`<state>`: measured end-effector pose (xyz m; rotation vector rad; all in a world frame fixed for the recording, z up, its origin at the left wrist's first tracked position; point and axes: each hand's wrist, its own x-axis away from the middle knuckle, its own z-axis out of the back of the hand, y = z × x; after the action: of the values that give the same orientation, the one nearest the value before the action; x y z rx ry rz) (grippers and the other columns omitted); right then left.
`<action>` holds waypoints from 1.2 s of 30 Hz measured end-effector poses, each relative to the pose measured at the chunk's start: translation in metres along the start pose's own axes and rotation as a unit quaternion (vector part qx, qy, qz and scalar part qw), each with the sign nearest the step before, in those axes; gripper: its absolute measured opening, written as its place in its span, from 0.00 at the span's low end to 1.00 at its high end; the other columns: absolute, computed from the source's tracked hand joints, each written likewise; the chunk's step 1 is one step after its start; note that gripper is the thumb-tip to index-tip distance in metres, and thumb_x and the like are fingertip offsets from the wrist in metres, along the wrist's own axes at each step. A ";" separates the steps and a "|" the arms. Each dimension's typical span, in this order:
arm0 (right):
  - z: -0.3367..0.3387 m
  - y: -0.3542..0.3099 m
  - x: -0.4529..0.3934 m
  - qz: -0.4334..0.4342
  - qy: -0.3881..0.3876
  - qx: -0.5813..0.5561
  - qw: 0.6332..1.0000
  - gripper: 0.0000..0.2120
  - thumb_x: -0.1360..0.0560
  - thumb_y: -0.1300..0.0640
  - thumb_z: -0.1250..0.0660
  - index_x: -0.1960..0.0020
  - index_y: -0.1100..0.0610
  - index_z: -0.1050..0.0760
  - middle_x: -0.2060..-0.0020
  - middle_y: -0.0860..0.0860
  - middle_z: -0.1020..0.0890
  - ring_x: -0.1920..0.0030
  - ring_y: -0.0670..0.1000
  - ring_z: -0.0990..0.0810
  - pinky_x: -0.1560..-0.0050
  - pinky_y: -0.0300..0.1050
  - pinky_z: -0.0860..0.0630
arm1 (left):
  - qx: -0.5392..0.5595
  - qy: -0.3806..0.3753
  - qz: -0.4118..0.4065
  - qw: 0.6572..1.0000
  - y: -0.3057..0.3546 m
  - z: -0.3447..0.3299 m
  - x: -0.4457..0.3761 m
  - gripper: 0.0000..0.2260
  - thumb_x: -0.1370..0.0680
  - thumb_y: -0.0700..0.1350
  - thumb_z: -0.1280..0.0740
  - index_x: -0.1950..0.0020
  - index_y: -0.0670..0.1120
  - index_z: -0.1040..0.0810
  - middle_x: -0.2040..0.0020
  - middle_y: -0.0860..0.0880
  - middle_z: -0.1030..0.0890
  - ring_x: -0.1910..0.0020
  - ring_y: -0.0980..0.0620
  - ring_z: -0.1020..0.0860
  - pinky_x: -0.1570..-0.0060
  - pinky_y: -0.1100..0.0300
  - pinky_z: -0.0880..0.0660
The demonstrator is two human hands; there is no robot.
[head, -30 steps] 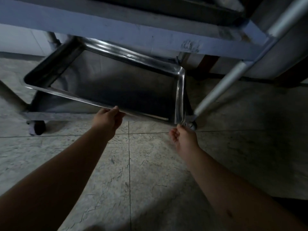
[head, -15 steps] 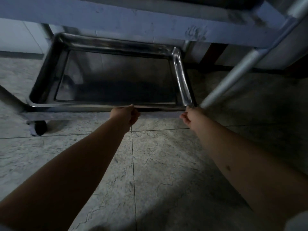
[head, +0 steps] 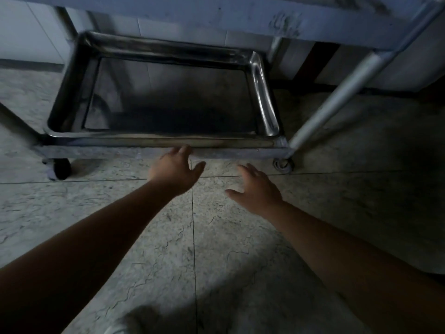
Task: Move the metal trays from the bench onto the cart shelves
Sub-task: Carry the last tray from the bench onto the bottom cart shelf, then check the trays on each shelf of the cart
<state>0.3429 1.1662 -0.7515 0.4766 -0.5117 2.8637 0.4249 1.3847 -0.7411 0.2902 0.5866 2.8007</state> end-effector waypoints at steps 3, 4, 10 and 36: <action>-0.003 0.002 0.007 -0.022 -0.026 0.072 0.997 0.51 0.35 0.21 0.45 0.22 0.41 0.63 0.21 0.49 0.65 0.21 0.57 0.61 0.28 0.69 0.50 | -0.129 -0.032 -0.038 0.990 -0.006 0.004 0.015 0.44 0.28 0.77 0.47 0.19 0.57 0.54 0.17 0.43 0.59 0.21 0.33 0.48 0.35 0.32 0.32; -0.003 0.002 0.009 -0.021 -0.034 0.085 0.996 0.53 0.37 0.19 0.47 0.23 0.39 0.68 0.23 0.47 0.70 0.22 0.56 0.66 0.28 0.70 0.54 | -0.147 -0.050 -0.034 0.987 -0.009 0.007 0.018 0.46 0.31 0.79 0.49 0.20 0.59 0.61 0.20 0.45 0.69 0.20 0.33 0.58 0.32 0.28 0.39; 0.032 -0.020 0.059 0.013 -0.047 0.117 0.992 0.60 0.42 0.17 0.44 0.27 0.39 0.77 0.31 0.43 0.83 0.27 0.55 0.78 0.29 0.70 0.63 | -0.174 -0.163 0.003 0.971 0.006 0.064 0.065 0.52 0.39 0.84 0.58 0.22 0.62 0.70 0.26 0.47 0.78 0.23 0.34 0.68 0.33 0.21 0.46; 0.632 -0.324 0.346 0.034 0.036 0.130 0.990 0.58 0.41 0.15 0.52 0.20 0.45 0.63 0.21 0.51 0.65 0.21 0.57 0.62 0.27 0.68 0.55 | -0.215 -0.044 -0.051 0.974 0.209 0.733 0.234 0.48 0.35 0.81 0.60 0.20 0.59 0.65 0.18 0.47 0.67 0.20 0.39 0.64 0.27 0.31 0.52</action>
<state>0.2758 1.2795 0.0273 0.3998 -0.1443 3.0150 0.3398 1.5358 0.0366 0.2813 -0.0317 2.7061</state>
